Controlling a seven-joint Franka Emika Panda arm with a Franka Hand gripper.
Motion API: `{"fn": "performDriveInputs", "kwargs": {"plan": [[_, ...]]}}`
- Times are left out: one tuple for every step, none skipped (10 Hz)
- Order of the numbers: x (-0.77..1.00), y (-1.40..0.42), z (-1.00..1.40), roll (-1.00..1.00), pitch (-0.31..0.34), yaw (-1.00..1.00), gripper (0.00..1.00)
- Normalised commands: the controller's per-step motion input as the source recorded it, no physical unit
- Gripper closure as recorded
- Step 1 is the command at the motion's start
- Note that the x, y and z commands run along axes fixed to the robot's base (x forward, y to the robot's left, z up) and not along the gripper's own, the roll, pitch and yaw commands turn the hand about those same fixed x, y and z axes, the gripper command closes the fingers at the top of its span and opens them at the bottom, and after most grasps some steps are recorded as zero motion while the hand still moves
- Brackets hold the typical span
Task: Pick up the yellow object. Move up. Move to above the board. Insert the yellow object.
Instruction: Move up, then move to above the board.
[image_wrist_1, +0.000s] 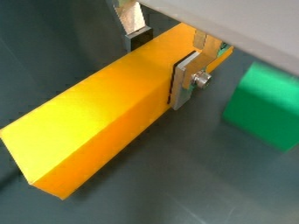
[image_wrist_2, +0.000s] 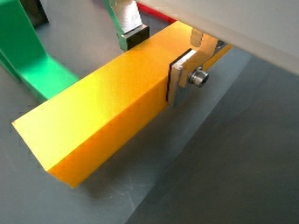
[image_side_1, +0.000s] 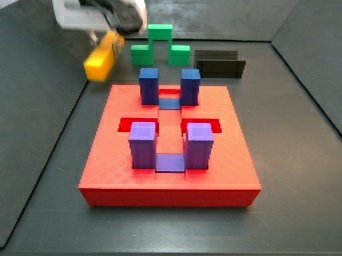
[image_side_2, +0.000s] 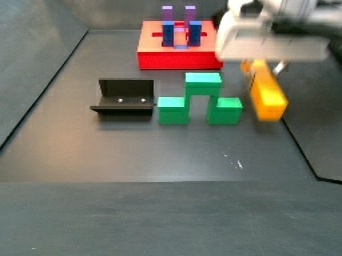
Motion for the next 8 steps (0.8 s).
{"fn": "performDriveInputs", "kwargs": {"plan": [[-0.01,-0.04,0.41,0.00,0.053,0.02,1.00],[0.00,0.00,1.40,0.00,0.000,0.00,1.00],[-0.02,0.00,1.40,0.00,0.015,0.00,1.00],[-0.05,0.00,1.40,0.00,0.030,0.00,1.00],[-0.04,0.00,1.40,0.01,-0.002,0.00,1.00],[0.00,0.01,1.40,0.01,0.032,0.00,1.00],[0.01,0.01,1.40,0.00,0.075,0.00,1.00],[0.01,0.00,1.40,0.00,0.085,0.00,1.00]]}}
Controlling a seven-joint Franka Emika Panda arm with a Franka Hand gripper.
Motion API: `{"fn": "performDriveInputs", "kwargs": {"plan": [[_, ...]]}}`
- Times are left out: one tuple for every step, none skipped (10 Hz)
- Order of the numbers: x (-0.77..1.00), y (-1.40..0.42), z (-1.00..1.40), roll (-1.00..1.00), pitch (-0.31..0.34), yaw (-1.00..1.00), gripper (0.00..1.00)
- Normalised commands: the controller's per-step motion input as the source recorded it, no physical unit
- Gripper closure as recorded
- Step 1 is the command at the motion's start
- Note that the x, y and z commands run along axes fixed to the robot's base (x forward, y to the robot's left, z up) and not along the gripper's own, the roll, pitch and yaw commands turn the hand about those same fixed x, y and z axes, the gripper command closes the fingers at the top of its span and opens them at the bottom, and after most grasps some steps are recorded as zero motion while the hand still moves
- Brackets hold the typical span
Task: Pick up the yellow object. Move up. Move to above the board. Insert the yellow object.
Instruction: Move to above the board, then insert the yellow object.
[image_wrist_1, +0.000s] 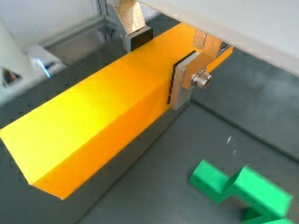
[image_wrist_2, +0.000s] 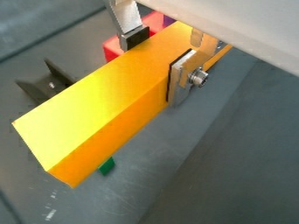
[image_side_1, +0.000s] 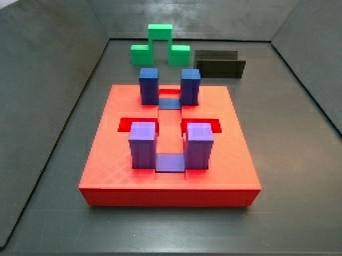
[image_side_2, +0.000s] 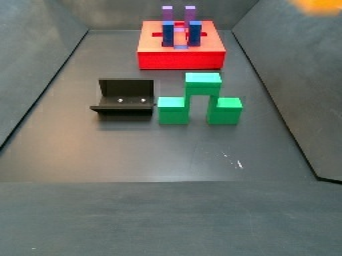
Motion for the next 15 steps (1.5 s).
{"fn": "performDriveInputs", "kwargs": {"plan": [[0.01,0.00,0.64,-0.01,0.074,0.00,1.00],[0.01,0.00,0.25,-0.01,0.054,0.00,1.00],[0.92,-1.40,0.22,0.06,0.109,0.17,1.00],[0.91,-1.40,0.21,0.06,0.112,0.17,1.00],[0.96,-1.40,0.19,0.11,0.186,0.13,1.00],[1.01,-1.40,0.21,-0.01,0.171,0.05,1.00],[0.98,-1.40,0.22,0.01,0.153,0.03,1.00],[0.98,-1.40,0.23,0.03,0.133,0.02,1.00],[1.03,-1.40,0.23,0.02,0.138,0.02,1.00],[1.07,-1.40,0.23,0.03,0.151,0.01,1.00],[0.42,-0.48,0.09,0.08,0.172,0.01,1.00],[0.25,-0.25,0.06,0.10,0.160,0.01,1.00],[-0.04,-0.13,-0.23,0.05,0.000,-0.01,1.00],[0.00,-0.19,-0.33,0.01,0.000,-0.04,1.00],[0.23,-0.30,-0.51,0.00,0.000,-0.02,1.00]]}}
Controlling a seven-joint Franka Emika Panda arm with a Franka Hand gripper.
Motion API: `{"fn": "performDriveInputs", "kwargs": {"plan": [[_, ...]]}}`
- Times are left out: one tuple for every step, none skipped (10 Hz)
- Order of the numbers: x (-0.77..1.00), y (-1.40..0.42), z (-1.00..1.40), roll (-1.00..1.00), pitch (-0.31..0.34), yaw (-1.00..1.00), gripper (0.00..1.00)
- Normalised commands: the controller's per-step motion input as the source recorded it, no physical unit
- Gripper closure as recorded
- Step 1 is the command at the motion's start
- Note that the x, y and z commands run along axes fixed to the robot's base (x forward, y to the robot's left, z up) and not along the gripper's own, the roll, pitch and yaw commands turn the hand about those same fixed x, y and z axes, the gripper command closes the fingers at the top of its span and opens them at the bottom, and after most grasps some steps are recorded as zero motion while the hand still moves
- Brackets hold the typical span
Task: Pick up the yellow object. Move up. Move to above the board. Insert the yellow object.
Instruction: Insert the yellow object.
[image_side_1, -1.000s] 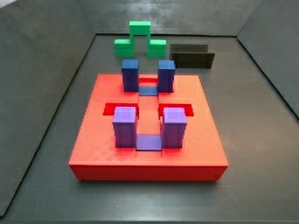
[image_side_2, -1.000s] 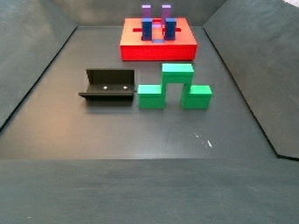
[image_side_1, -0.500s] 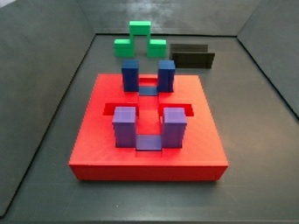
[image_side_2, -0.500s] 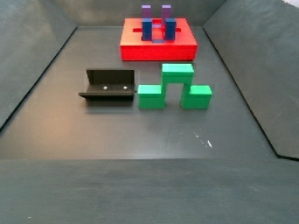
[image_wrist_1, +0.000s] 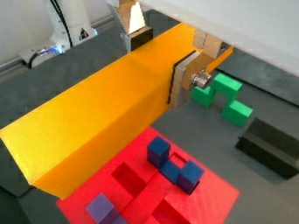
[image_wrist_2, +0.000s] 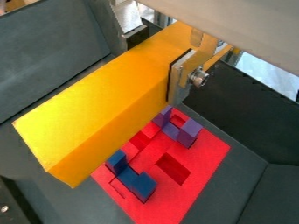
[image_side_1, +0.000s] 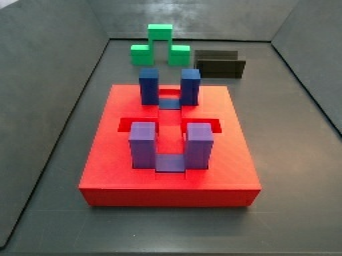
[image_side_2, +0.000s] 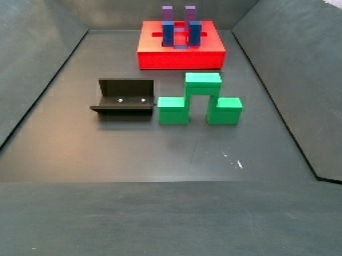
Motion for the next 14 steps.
{"fn": "performDriveInputs", "kwargs": {"plan": [[0.24,-0.27,-0.61,0.00,0.000,0.00,1.00],[0.28,-0.25,-0.66,0.00,0.000,0.00,1.00],[0.24,-0.25,-0.69,0.00,0.000,0.00,1.00],[0.26,-0.26,-0.66,0.00,0.000,0.00,1.00],[0.28,-0.23,-0.62,0.00,0.000,0.00,1.00],[0.09,-0.03,-0.86,0.00,0.020,0.00,1.00],[0.08,0.00,-0.89,0.01,0.004,0.00,1.00],[0.21,0.00,-0.73,0.08,0.030,0.00,1.00],[0.14,0.00,-0.65,0.19,0.061,0.00,1.00],[0.00,0.00,-0.51,0.29,0.051,0.07,1.00],[-0.14,0.00,-0.52,0.29,0.000,0.16,1.00],[-0.31,0.00,-0.52,0.26,-0.030,0.25,1.00],[-0.29,-0.03,-0.37,0.22,-0.059,0.27,1.00],[-0.12,-0.07,-0.21,0.18,-0.049,0.24,1.00]]}}
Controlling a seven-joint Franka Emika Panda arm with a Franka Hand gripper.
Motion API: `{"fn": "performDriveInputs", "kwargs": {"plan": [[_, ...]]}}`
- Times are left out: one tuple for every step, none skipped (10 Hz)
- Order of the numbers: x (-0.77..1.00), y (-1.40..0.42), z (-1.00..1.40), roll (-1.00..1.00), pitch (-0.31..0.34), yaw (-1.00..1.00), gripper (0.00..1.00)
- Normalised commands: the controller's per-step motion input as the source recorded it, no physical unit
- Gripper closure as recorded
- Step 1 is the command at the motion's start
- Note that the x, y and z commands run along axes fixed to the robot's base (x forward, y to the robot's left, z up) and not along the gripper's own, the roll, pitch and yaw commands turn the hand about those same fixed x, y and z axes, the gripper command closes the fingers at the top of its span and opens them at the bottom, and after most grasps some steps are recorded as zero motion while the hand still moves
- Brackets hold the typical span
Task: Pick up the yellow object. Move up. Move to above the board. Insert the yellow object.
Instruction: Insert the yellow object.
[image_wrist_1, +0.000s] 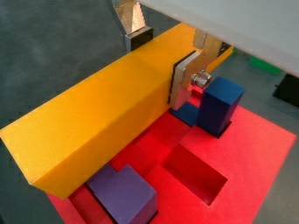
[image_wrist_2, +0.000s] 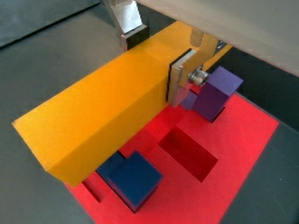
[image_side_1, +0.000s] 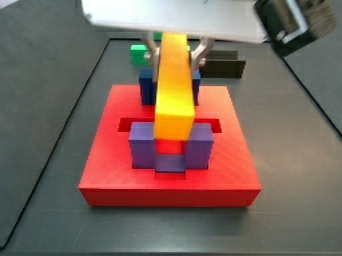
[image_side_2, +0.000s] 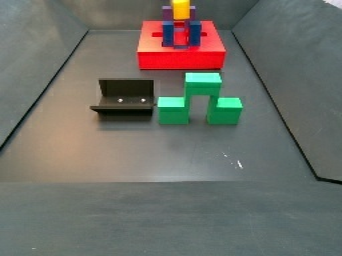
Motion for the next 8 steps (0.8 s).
{"fn": "performDriveInputs", "kwargs": {"plan": [[0.00,-0.10,-0.10,0.16,-0.020,0.18,1.00],[0.06,-0.14,-0.07,0.17,0.000,0.16,1.00],[0.31,-0.18,-0.07,0.16,0.000,0.12,1.00],[0.39,-0.18,-0.06,0.19,0.000,0.10,1.00],[0.31,-0.15,-0.09,0.21,0.000,0.11,1.00],[0.27,-0.04,-0.14,0.19,0.000,0.12,1.00],[0.25,0.00,-0.16,0.16,0.000,0.13,1.00],[0.15,0.05,-0.12,0.13,0.006,0.04,1.00]]}}
